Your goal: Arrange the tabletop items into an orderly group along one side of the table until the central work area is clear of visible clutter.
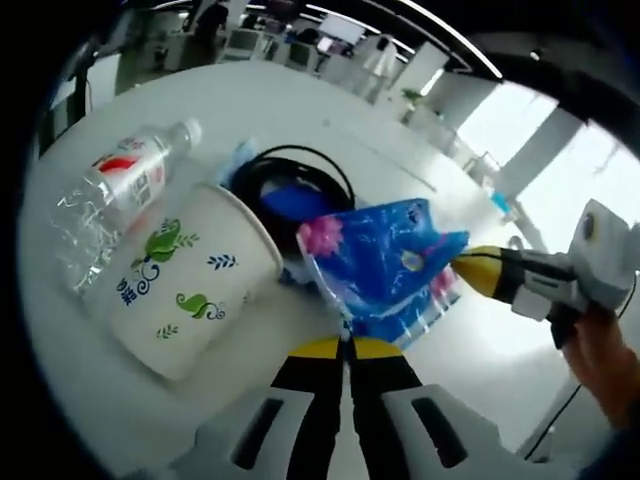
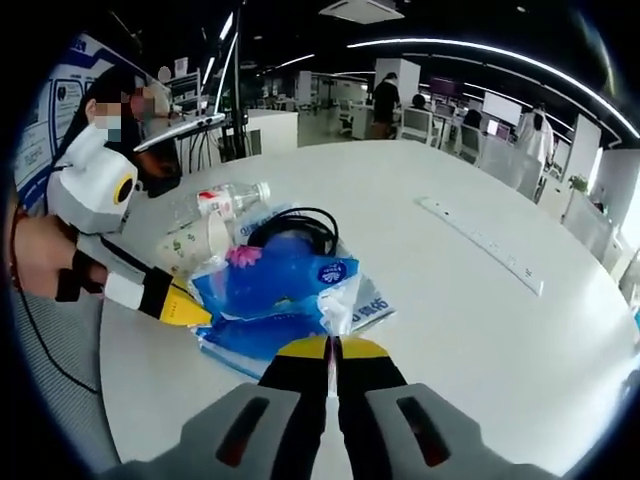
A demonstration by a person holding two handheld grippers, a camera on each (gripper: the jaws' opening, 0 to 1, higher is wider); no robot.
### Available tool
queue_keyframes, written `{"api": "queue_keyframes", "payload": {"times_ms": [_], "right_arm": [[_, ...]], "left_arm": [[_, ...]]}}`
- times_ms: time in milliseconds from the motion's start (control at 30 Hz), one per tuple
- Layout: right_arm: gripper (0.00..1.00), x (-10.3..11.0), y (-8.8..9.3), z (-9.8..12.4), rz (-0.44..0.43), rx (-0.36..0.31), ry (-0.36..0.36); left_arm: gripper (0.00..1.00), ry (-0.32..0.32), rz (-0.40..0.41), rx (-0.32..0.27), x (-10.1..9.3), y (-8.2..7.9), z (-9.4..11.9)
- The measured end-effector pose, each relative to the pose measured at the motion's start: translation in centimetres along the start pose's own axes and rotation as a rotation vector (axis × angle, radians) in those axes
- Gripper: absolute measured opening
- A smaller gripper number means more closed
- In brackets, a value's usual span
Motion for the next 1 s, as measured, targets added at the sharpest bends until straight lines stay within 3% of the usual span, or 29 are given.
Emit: {"api": "queue_keyframes", "payload": {"times_ms": [433, 700, 1000], "right_arm": [[0.00, -0.5, -0.6, 2.3, -0.022, -0.030, 0.044], [0.00, -1.2, -1.4, 4.3, -0.050, -0.061, 0.095], [0.00, -2.4, -1.6, 7.0, -0.130, -0.096, 0.182]], "left_arm": [[0.00, 0.051, -0.029, -0.004, -1.4, -1.4, 0.3], [0.00, 0.102, -0.090, 0.001, -3.1, -2.8, 0.3], [0.00, 0.195, -0.187, 0.061, -5.7, -4.1, -0.2]]}}
Point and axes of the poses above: the point that each gripper's makers call its tool centre point, and the gripper's own axes: z roughly backward along the fingers, x roughly to its left, y roughly out of its underside, the point moved 4 cm from there along z, roughly backward along the fingers, and after that the axes turned 11 degrees about -x, right-handed, at the moved point
